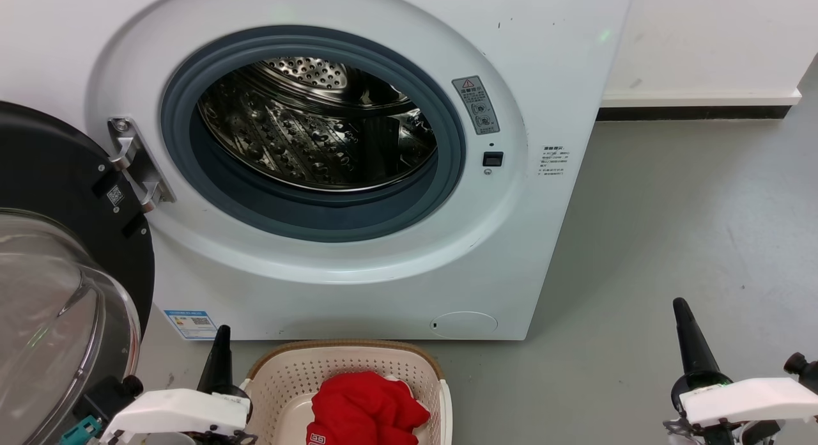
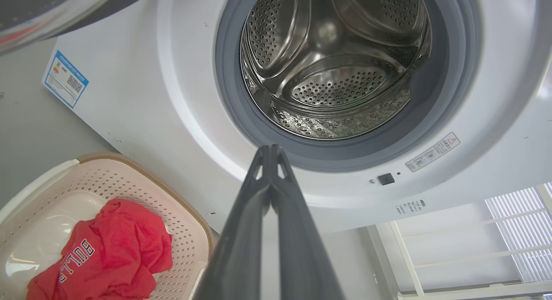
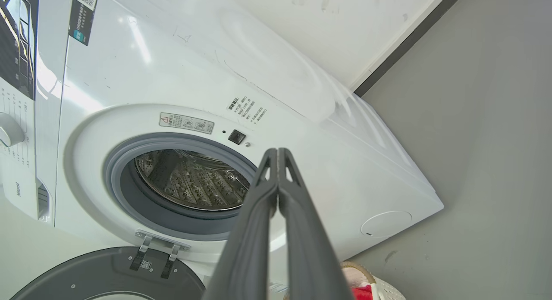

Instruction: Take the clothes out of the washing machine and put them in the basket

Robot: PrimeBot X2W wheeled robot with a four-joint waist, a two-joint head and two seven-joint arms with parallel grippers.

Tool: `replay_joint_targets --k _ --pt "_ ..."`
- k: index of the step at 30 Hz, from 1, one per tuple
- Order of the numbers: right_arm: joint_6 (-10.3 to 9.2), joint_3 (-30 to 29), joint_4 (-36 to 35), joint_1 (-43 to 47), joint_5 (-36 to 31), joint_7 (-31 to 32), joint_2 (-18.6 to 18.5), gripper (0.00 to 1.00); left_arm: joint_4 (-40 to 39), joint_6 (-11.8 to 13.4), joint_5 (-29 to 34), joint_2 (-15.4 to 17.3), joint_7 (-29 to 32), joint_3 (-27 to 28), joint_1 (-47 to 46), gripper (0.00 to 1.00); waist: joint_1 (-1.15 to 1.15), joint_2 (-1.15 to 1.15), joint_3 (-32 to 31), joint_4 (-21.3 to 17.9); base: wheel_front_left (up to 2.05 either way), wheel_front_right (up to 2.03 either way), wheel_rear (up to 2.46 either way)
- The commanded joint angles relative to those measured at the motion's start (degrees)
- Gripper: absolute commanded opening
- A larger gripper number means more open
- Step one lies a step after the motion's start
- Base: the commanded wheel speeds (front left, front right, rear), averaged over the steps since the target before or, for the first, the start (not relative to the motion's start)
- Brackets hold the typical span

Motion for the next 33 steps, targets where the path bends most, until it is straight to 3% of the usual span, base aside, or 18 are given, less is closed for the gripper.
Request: replay_joint_targets --k 1,33 --pt "0.0 -0.23 -0.1 -1.62 2.0 0.33 -0.44 0.0 -0.36 -0.45 -1.88 0.01 0.4 0.22 -1.58 0.0 -0.01 0.0 0.0 0.02 0.0 0.0 0.0" --pt "0.0 -1.55 2.46 -4.25 21.14 5.07 -0.29 0.0 0.99 -2.85 -20.94 -0.04 4.93 1.69 -3.92 0.0 -0.01 0.0 0.0 0.35 0.0 0.0 0.0"
